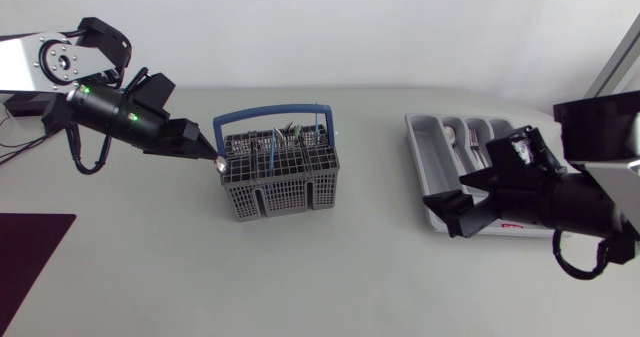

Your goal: Unload the cutlery basket into the drawer organizer.

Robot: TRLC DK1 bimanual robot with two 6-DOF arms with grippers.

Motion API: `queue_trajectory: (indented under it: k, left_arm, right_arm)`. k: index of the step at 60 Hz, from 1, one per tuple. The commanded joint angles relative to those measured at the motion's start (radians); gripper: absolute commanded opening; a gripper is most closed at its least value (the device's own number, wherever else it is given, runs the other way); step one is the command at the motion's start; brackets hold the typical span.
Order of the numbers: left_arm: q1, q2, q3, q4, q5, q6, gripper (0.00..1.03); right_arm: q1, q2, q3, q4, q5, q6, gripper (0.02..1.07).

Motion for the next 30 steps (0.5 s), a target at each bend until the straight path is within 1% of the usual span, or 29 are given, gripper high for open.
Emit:
queue_trajectory:
  k: [1, 3, 4, 10, 17, 21, 25, 30]
  left_arm:
    - [0.008, 0.043, 0.037, -0.017, 0.023, 0.021, 0.65]
    - [0.008, 0.05, 0.039, -0.017, 0.026, 0.022, 0.63]
    - [0.008, 0.058, 0.04, -0.016, 0.033, 0.022, 0.6]
    - [0.008, 0.075, 0.044, -0.019, 0.043, 0.024, 0.53]
    - [0.007, 0.089, 0.048, -0.02, 0.069, 0.025, 0.41]
    - [0.005, 0.098, 0.053, -0.022, 0.07, 0.025, 0.41]
    - [0.004, 0.113, 0.062, -0.025, 0.096, 0.025, 0.36]
    - [-0.005, 0.132, 0.071, -0.036, 0.099, 0.025, 0.32]
  right_arm:
    - [0.032, 0.043, 0.04, -0.014, -0.005, -0.015, 1.02]
    - [0.044, 0.055, 0.047, -0.012, -0.005, -0.012, 1.02]
    - [0.05, 0.064, 0.05, -0.011, -0.003, -0.01, 1.02]
    - [0.075, 0.095, 0.056, 0.003, 0.004, 0.002, 1.02]
    - [0.084, 0.121, 0.056, 0.017, 0.007, 0.007, 1.02]
    - [0.084, 0.126, 0.055, 0.018, 0.007, 0.007, 1.02]
    - [0.084, 0.127, 0.052, 0.02, 0.007, 0.007, 1.02]
    - [0.084, 0.126, 0.047, 0.024, 0.007, 0.007, 1.02]
